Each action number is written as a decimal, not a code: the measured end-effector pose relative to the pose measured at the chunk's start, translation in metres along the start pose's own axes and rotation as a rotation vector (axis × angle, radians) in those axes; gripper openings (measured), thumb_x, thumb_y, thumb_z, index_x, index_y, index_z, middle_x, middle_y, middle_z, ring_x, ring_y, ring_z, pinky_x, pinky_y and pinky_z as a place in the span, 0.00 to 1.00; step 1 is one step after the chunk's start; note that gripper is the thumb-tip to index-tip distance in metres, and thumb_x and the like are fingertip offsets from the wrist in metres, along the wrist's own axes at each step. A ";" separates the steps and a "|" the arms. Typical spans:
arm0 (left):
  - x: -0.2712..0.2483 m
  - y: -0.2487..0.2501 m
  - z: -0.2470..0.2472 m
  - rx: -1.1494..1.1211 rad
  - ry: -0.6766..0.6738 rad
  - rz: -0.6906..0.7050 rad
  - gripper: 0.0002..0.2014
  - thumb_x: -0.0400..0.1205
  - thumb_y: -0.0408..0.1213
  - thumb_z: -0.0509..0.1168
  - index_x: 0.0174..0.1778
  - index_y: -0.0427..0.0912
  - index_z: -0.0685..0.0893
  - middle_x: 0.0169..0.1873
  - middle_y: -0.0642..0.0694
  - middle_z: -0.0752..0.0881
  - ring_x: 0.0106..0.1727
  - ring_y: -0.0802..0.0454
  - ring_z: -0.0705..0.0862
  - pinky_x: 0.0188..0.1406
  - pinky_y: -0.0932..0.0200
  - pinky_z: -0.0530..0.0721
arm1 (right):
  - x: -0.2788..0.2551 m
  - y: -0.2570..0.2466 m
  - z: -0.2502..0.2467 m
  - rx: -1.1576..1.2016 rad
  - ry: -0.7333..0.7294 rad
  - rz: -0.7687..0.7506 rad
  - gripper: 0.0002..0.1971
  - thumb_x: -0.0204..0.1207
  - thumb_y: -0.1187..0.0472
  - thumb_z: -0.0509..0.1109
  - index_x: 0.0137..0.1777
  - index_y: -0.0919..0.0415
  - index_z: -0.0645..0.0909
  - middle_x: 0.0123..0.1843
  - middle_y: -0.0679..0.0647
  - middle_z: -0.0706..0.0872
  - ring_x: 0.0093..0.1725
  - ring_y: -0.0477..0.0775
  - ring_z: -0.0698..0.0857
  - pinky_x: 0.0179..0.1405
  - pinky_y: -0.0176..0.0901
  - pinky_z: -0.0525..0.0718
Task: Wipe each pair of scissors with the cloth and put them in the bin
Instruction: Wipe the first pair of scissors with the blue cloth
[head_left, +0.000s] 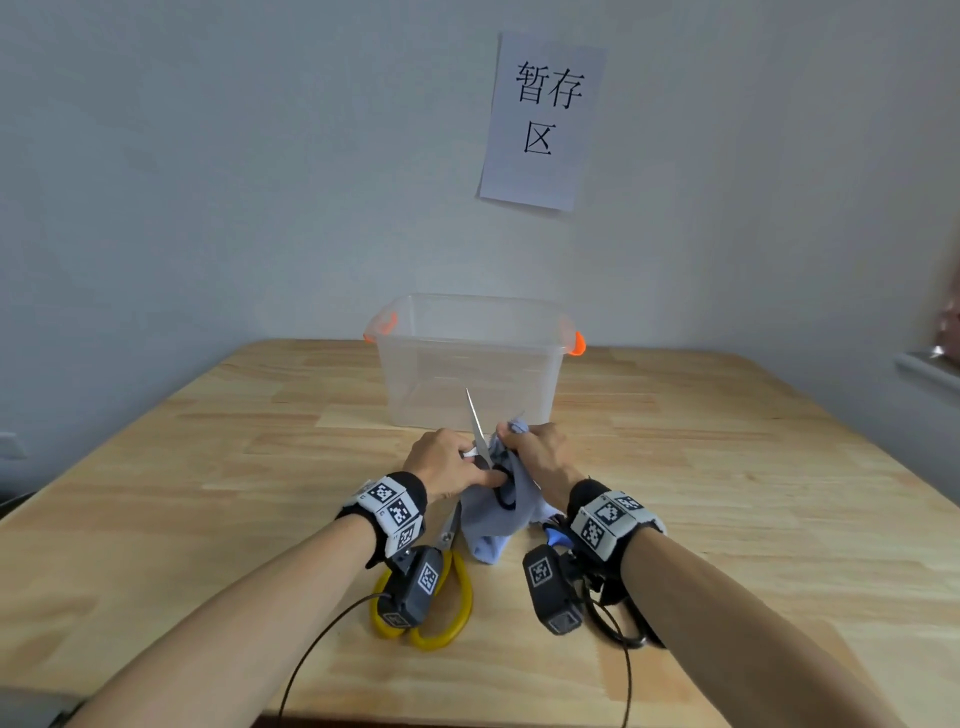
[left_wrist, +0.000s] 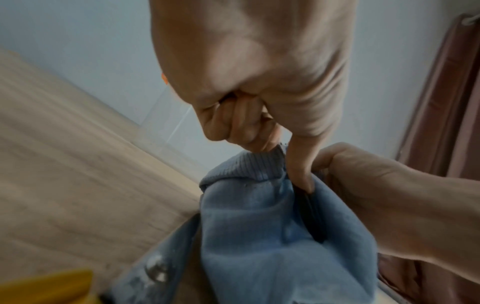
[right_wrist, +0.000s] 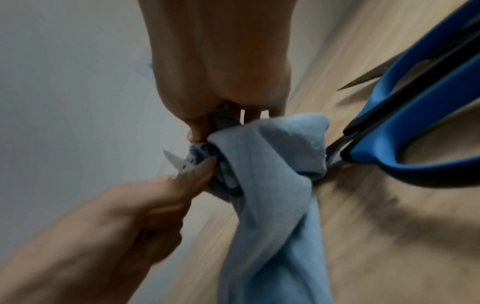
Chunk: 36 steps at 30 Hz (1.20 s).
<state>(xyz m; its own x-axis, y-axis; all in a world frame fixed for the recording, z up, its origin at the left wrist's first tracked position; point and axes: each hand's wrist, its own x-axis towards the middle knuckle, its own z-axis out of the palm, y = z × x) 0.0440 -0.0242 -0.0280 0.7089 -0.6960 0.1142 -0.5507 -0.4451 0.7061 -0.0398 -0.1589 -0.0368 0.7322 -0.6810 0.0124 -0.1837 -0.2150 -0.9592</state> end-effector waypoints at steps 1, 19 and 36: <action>-0.001 0.000 -0.002 0.011 0.006 -0.003 0.31 0.66 0.48 0.84 0.15 0.46 0.66 0.12 0.56 0.66 0.23 0.54 0.65 0.26 0.56 0.59 | -0.001 0.003 0.003 -0.044 -0.023 -0.013 0.15 0.77 0.55 0.74 0.30 0.58 0.84 0.31 0.54 0.86 0.36 0.54 0.85 0.35 0.43 0.86; 0.000 0.000 -0.001 -0.030 -0.002 -0.005 0.32 0.66 0.52 0.84 0.16 0.45 0.66 0.18 0.54 0.66 0.25 0.53 0.64 0.28 0.56 0.59 | 0.002 -0.006 0.000 0.070 0.033 -0.029 0.14 0.78 0.57 0.73 0.32 0.62 0.84 0.34 0.58 0.87 0.37 0.55 0.84 0.37 0.44 0.85; 0.004 0.000 -0.006 -0.024 -0.009 0.005 0.27 0.64 0.52 0.85 0.15 0.46 0.73 0.19 0.53 0.69 0.27 0.51 0.66 0.31 0.55 0.61 | 0.007 -0.004 0.002 0.184 -0.022 -0.016 0.11 0.68 0.55 0.74 0.28 0.61 0.87 0.37 0.65 0.90 0.40 0.61 0.87 0.53 0.62 0.88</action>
<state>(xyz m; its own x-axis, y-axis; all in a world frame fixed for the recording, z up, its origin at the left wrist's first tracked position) 0.0494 -0.0239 -0.0236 0.7022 -0.7031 0.1118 -0.5437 -0.4282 0.7218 -0.0326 -0.1611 -0.0338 0.7485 -0.6627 0.0242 -0.0500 -0.0928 -0.9944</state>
